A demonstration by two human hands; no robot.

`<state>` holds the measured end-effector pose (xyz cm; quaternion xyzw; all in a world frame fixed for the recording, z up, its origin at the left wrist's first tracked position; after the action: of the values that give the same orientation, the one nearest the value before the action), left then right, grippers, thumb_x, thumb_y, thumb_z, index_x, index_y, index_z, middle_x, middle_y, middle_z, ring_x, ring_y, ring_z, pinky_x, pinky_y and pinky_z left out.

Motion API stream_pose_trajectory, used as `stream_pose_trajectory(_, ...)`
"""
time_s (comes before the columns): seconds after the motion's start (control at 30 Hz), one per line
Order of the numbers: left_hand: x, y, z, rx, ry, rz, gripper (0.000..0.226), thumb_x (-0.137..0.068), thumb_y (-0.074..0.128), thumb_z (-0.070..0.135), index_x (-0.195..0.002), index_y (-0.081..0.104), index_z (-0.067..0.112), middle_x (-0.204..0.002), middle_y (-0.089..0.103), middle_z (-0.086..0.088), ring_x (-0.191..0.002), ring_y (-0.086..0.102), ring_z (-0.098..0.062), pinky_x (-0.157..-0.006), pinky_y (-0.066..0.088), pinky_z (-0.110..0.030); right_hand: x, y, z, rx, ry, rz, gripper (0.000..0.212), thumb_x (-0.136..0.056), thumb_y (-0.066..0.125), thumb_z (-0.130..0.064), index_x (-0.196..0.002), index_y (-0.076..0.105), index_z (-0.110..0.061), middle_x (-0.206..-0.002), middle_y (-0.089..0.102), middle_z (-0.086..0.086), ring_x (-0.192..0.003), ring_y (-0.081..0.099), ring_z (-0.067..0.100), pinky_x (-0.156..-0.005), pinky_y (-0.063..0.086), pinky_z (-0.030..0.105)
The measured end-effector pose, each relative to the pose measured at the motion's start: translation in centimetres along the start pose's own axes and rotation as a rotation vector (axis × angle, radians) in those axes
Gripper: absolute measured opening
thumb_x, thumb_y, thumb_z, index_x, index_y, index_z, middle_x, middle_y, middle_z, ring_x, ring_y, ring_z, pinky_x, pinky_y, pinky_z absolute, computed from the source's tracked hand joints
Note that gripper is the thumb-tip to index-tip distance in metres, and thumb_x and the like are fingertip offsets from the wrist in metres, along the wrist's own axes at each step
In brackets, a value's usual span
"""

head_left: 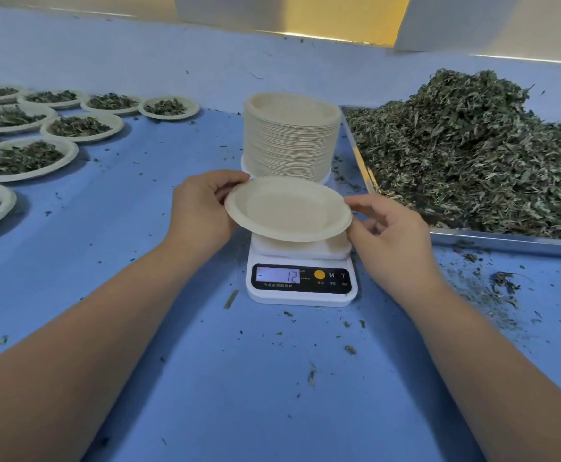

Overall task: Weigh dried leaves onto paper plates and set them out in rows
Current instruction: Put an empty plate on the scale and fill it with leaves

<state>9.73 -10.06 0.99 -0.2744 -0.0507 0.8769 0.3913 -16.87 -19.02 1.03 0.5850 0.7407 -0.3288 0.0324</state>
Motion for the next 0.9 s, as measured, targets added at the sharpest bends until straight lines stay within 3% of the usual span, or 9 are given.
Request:
stream_pose_trajectory(0.1,-0.1,0.7,-0.7,-0.005,-0.041,-0.095,0.032,-0.089,0.074,0.0,-0.114,0.075,0.02,-0.107,0.075,0.015,-0.102,0.07,0.006,-0.098,0.054,-0.018,-0.2,-0.4,0.2,0.008,0.007,0.028,0.034,-0.092,0.065,-0.017,-0.1,0.067,-0.049,-0.061,0.064,-0.005,-0.05,0.052,0.004,-0.051,0.04,0.009)
stream_pose_trajectory(0.2,0.1,1.7,-0.4,-0.034,-0.014,-0.178,0.039,-0.093,0.069,-0.001,-0.129,0.071,0.014,-0.113,0.071,0.017,-0.108,0.067,0.007,-0.104,0.05,-0.017,-0.3,-0.4,0.5,0.048,0.032,0.014,0.042,-0.09,0.062,-0.011,-0.099,0.066,-0.052,-0.068,0.066,0.005,-0.049,0.049,0.008,-0.049,0.041,0.013)
stream_pose_trajectory(0.3,0.5,2.4,0.0,-0.113,0.055,-0.23,0.046,-0.096,0.063,0.001,-0.14,0.064,0.016,-0.125,0.067,0.014,-0.123,0.063,-0.009,-0.112,0.045,-0.028,-0.2,-0.6,1.0,0.071,0.084,0.02,0.047,-0.087,0.054,-0.002,-0.103,0.066,-0.045,-0.099,0.073,-0.002,-0.067,0.064,0.014,-0.068,0.057,0.027)
stream_pose_trajectory(0.37,0.3,2.3,-0.5,-0.133,0.025,-0.215,0.051,-0.097,0.058,-0.002,-0.145,0.059,0.016,-0.137,0.065,0.002,-0.13,0.059,-0.014,-0.114,0.044,-0.031,-0.1,-1.5,0.9,0.104,0.085,0.075,0.045,-0.086,0.05,-0.001,-0.112,0.068,-0.034,-0.115,0.07,-0.011,-0.087,0.067,0.001,-0.085,0.056,0.023)
stream_pose_trajectory(0.4,0.2,2.1,-1.0,-0.108,-0.026,-0.207,0.055,-0.096,0.056,-0.005,-0.146,0.056,0.016,-0.141,0.062,0.001,-0.132,0.058,-0.013,-0.112,0.045,-0.028,-0.1,-1.9,0.7,0.123,0.078,0.106,0.043,-0.086,0.05,-0.002,-0.114,0.069,-0.03,-0.117,0.069,-0.012,-0.088,0.066,-0.005,-0.083,0.053,0.015)
stream_pose_trajectory(0.47,0.2,1.8,-1.8,-0.077,-0.102,-0.195,0.059,-0.094,0.054,-0.01,-0.147,0.055,0.017,-0.14,0.058,0.007,-0.13,0.058,-0.01,-0.105,0.047,-0.021,0.0,-2.5,0.4,0.134,0.063,0.143,0.037,-0.088,0.052,-0.005,-0.112,0.07,-0.027,-0.11,0.07,-0.012,-0.064,0.06,-0.008,-0.06,0.044,0.004)
stream_pose_trajectory(0.53,0.3,1.6,-2.1,-0.059,-0.13,-0.176,0.058,-0.093,0.054,-0.009,-0.144,0.056,0.017,-0.134,0.058,0.012,-0.127,0.059,-0.008,-0.104,0.048,-0.022,0.2,-2.7,0.0,0.13,0.039,0.147,0.033,-0.089,0.054,-0.005,-0.11,0.07,-0.025,-0.093,0.071,-0.01,-0.045,0.048,0.001,-0.049,0.04,0.006)
stream_pose_trajectory(0.67,0.6,1.1,-2.9,0.003,-0.21,-0.128,0.059,-0.088,0.052,-0.013,-0.139,0.059,0.016,-0.137,0.061,0.01,-0.124,0.062,-0.007,-0.107,0.051,-0.032,0.5,-2.8,-0.6,0.138,0.001,0.147,0.033,-0.088,0.054,-0.004,-0.108,0.071,-0.025,-0.06,0.058,0.006,-0.046,0.046,0.006,-0.052,0.039,0.005)
stream_pose_trajectory(0.9,0.7,1.2,-3.1,0.012,-0.233,-0.119,0.06,-0.087,0.049,-0.015,-0.139,0.06,0.015,-0.134,0.062,0.009,-0.113,0.064,-0.001,-0.091,0.05,-0.014,0.5,-2.5,-0.7,0.128,-0.037,0.148,0.035,-0.085,0.05,-0.011,-0.106,0.07,-0.031,-0.075,0.06,-0.006,-0.05,0.047,0.006,-0.052,0.039,0.007)
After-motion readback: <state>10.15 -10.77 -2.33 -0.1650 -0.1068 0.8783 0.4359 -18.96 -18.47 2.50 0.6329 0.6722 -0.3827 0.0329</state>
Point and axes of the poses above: each hand's wrist, its own x-axis away from the middle knuckle, its own y-axis out of the palm, z = x × y, the point moved 8 cm from there along -x, towards the middle knuckle
